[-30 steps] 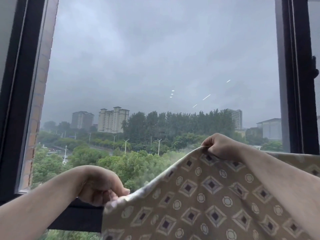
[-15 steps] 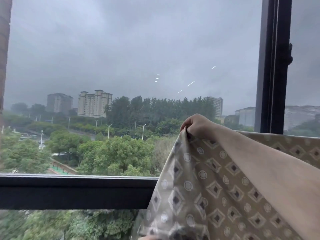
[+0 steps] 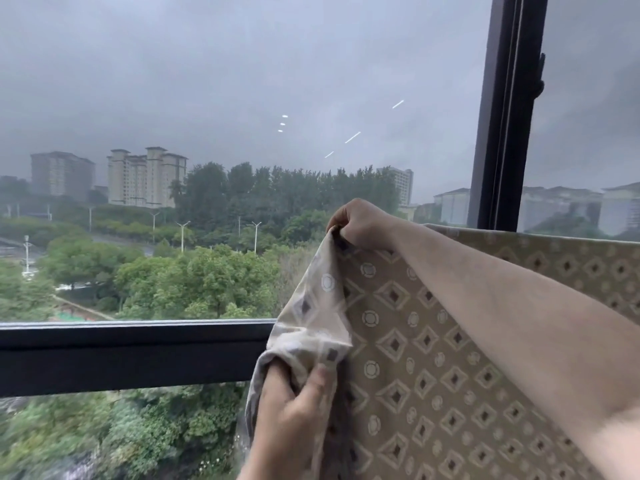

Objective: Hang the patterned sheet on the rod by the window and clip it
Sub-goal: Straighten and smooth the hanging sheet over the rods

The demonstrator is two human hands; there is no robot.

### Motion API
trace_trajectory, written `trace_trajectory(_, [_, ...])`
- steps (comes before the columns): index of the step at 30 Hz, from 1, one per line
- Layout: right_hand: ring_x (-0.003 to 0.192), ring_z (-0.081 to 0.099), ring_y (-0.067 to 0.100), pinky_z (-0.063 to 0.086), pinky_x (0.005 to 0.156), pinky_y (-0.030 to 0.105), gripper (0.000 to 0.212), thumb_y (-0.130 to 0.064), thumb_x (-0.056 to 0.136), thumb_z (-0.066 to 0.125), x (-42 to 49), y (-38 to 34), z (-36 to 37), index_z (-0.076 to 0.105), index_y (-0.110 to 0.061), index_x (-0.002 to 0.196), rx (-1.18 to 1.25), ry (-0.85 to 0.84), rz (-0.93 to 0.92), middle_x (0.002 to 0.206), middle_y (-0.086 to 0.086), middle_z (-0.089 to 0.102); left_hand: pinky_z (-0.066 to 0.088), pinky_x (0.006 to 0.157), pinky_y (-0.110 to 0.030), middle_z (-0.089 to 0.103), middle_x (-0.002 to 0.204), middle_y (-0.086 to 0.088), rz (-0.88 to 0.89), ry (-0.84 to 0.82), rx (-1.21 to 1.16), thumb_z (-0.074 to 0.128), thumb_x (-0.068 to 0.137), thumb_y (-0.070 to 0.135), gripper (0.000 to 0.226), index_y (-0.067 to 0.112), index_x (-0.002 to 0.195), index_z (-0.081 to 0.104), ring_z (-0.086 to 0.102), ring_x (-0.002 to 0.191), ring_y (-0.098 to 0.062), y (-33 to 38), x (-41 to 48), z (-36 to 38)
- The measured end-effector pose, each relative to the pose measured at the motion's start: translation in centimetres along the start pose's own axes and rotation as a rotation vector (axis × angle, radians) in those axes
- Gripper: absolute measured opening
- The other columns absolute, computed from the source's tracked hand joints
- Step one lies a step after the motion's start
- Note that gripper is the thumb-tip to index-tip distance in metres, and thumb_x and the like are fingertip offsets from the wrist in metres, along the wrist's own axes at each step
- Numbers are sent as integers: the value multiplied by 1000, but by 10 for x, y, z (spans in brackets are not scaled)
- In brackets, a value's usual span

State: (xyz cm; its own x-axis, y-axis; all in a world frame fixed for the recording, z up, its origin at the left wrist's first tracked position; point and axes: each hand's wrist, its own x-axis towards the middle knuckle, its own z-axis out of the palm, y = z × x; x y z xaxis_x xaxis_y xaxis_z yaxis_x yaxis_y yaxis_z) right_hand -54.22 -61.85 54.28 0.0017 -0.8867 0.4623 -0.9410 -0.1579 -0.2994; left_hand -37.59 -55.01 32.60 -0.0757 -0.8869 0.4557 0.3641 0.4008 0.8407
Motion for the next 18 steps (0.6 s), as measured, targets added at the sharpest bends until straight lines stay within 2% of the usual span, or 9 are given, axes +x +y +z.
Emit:
trace_trajectory(2, [75,64,17,57,77,37,40,5,74,42,0,3,1,77,-14,81,-23,-11,3,79,6,74,54,74,-37,72,88,-17,-151,-19,-258,76,69,23,28,9,89,62,68,83,-33,19,6,-7])
trace_trajectory(4, [73,63,17,57,74,37,41,5,71,41,1,7,0,76,-13,81,-25,-6,10,80,9,74,55,71,-46,66,90,-25,-265,60,-346,69,78,21,24,4,92,60,64,76,-36,41,19,-27])
trace_trajectory(6, [69,59,17,54,68,35,40,7,68,40,2,11,-2,75,-10,79,-31,7,18,77,11,73,57,71,-55,66,83,-23,-376,50,-393,59,87,13,18,0,98,62,68,71,-32,64,34,-51])
trace_trajectory(7, [67,56,17,51,64,33,39,7,67,40,2,12,-2,74,-7,78,-30,10,23,74,12,71,58,63,-52,66,74,-19,-428,39,-370,55,90,12,13,1,93,62,68,60,-28,77,43,-64])
trace_trajectory(9, [63,55,15,47,60,30,37,7,67,40,3,14,-2,73,-7,75,-5,16,38,67,10,67,56,43,-37,64,58,-12,-526,38,-324,52,92,14,17,5,80,62,61,42,-21,104,64,-91])
trace_trajectory(10, [61,56,14,48,59,28,38,7,68,40,3,13,-2,74,-9,73,17,23,45,66,7,68,56,42,-36,66,59,-13,-567,22,-316,54,89,15,20,3,77,65,63,42,-22,116,74,-105])
trace_trajectory(12, [59,59,12,51,59,27,40,8,70,41,4,12,0,74,-13,69,55,43,48,65,5,71,59,53,-50,72,74,-21,-589,-13,-221,57,79,16,27,-7,80,71,70,57,-30,138,92,-126])
trace_trajectory(15, [57,61,11,53,60,28,40,8,70,41,7,10,2,75,-14,69,96,59,49,61,2,71,55,66,-61,72,93,-23,-539,10,-88,57,80,15,33,-7,102,69,73,72,-34,157,117,-144])
trace_trajectory(18, [55,61,9,51,59,24,39,7,71,44,11,9,2,74,-17,67,98,65,56,60,-1,71,55,52,-59,70,66,-18,-481,81,-46,59,89,19,16,3,89,62,69,54,-30,167,141,-150])
